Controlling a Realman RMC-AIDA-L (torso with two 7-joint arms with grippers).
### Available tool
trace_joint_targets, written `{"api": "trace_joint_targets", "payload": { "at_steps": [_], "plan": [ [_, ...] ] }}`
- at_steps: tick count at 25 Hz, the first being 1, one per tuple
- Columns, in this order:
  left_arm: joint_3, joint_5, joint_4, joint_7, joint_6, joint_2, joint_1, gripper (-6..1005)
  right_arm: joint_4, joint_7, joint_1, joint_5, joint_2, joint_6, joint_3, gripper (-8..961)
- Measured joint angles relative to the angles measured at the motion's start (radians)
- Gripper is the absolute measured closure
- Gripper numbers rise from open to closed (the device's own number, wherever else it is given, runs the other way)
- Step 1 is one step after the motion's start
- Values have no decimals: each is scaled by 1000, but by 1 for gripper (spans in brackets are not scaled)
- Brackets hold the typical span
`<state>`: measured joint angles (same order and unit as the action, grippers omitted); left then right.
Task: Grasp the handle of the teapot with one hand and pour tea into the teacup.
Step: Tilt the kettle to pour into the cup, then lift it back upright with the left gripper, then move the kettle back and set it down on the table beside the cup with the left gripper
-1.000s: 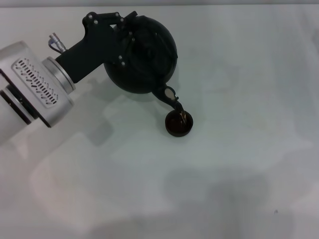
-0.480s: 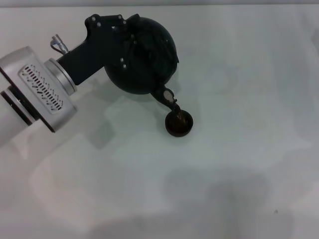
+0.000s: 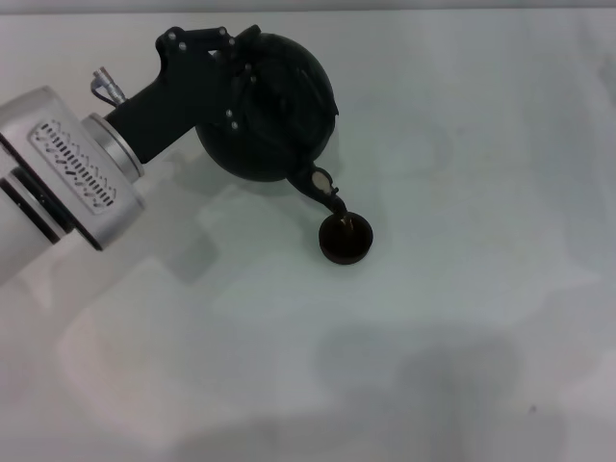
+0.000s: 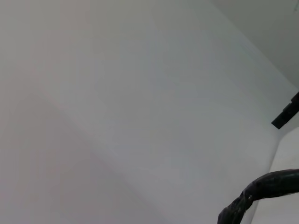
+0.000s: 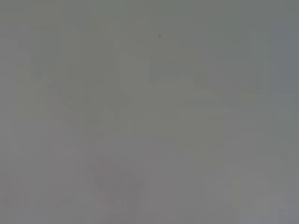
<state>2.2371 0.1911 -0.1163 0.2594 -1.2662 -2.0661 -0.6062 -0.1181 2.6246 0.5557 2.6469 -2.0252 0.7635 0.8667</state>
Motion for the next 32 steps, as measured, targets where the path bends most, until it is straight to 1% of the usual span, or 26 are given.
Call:
{"api": "trace_joint_targets", "payload": {
  "at_steps": [3,5,9,12,15,18,24,27,32],
  "plan": [
    [0,11,-1,-38,0,0,0,905,0,0,2,1,0,-1,0,112],
    [-1,31,-1,-109,1,0,0,905,0,0,3,1,0,-1,0,112],
    [-1,37,0,-160,1,0,0,905,0,0,6,1,1,-2,0,113],
    [-1,44,-2,-233,21,-3,0,906,0,0,11,1,2,-8,0,113],
    [-1,55,-4,-245,35,-7,3,906,-2,0,15,1,2,-23,0,113],
    [-1,82,-12,-248,53,-12,15,906,-3,0,18,1,2,-40,0,113],
    [0,217,-78,-287,79,-18,75,905,-3,0,20,1,2,-44,-6,113],
    [-1,247,-86,-321,82,-19,87,905,-1,0,20,1,3,-51,-21,113],
    [-1,257,-87,-382,90,-22,93,905,0,0,20,1,3,-54,-25,113]
  ]
}}
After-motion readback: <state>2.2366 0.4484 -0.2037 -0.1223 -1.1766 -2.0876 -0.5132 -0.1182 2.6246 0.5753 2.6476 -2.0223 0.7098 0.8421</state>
